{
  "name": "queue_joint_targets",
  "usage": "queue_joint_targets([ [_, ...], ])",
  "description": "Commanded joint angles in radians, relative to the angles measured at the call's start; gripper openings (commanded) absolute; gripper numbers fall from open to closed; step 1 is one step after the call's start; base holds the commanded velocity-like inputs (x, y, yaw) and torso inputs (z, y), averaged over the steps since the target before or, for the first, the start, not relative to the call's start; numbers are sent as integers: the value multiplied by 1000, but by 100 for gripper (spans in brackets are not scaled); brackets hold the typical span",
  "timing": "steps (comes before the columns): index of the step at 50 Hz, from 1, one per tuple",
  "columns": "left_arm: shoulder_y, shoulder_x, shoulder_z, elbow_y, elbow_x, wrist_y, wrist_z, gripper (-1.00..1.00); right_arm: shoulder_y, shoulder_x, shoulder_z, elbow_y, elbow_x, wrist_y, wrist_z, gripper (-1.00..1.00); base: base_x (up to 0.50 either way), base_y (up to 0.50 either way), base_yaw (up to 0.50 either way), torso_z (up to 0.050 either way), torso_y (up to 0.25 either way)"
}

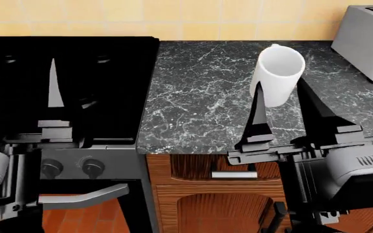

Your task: Pick the mug from the cabinet, place it under the coffee machine dispenser, and press the start button.

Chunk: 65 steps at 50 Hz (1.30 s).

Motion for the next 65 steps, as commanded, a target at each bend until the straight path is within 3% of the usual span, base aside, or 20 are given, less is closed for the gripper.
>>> queue_joint_targets([
  [1, 70, -4, 0, 39, -21, 22, 10, 100, -87, -4, -52, 27, -118, -128, -19, -100, 0, 0, 0, 0, 0],
  [18, 70, -16, -9, 48, -51, 14, 3, 100, -90, 1, -53, 21, -107, -139, -26, -100, 0, -26, 0, 0, 0],
  [65, 56, -35, -21, 46, -94, 5, -27, 100, -97, 6, -33, 22, -83, -152, -7, -100, 0, -500, 0, 0, 0],
])
